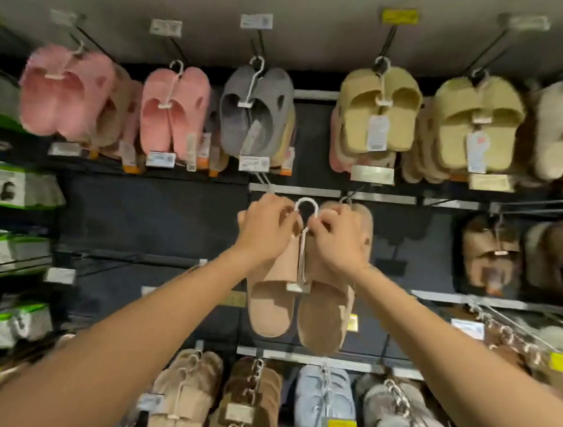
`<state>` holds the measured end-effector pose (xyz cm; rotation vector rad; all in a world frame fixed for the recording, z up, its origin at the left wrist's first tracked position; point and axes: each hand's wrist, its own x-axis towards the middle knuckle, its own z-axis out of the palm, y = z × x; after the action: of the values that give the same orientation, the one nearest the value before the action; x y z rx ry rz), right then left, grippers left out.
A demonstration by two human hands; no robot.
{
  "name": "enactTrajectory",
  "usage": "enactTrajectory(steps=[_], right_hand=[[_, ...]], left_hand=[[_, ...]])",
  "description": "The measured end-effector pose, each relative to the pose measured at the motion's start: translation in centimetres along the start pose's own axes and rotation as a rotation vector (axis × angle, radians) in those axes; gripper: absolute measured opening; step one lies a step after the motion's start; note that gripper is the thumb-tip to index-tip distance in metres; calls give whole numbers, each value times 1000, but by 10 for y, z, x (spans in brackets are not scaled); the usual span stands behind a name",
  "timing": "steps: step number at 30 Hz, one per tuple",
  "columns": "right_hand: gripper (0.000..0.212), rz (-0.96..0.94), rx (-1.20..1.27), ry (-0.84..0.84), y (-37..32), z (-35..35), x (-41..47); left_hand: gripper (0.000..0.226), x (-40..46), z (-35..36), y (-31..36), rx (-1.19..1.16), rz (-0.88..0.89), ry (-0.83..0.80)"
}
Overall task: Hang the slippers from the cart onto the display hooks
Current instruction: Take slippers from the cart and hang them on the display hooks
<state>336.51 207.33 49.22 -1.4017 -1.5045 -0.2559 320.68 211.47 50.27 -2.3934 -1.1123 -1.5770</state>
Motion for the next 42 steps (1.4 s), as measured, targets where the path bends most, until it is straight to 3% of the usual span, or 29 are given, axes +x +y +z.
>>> enactTrajectory(steps=[5, 8, 14, 23, 26, 29, 32, 34, 42], right_hand=[[36, 140, -183, 49, 35, -85, -10], [38, 217, -162, 58, 56, -101, -16], [37, 315, -111, -20, 80, -89, 10], [29, 390, -213, -79, 153, -47, 122], [27, 314, -162, -46, 178, -26, 163], [36, 164, -96, 39, 200, -9, 186], [32, 92, -136, 93, 216, 4, 206], [28, 82, -150, 104, 227, 13, 221], [32, 76, -209, -53, 293, 69, 274]], left_hand=[[25, -2, 48, 76, -100, 46, -123], [31, -12, 66, 91, -96, 67, -164], [45, -13, 98, 95, 105, 25, -178], [44, 88, 200, 55, 86, -27, -277], [43, 123, 228, 42, 74, -64, -207], [44, 151, 247, 22, 131, 18, -60], [34, 174, 265, 6, 162, 69, 9], [30, 187, 278, 0, 161, 75, 7], [58, 228, 354, -52, 262, 0, -169]])
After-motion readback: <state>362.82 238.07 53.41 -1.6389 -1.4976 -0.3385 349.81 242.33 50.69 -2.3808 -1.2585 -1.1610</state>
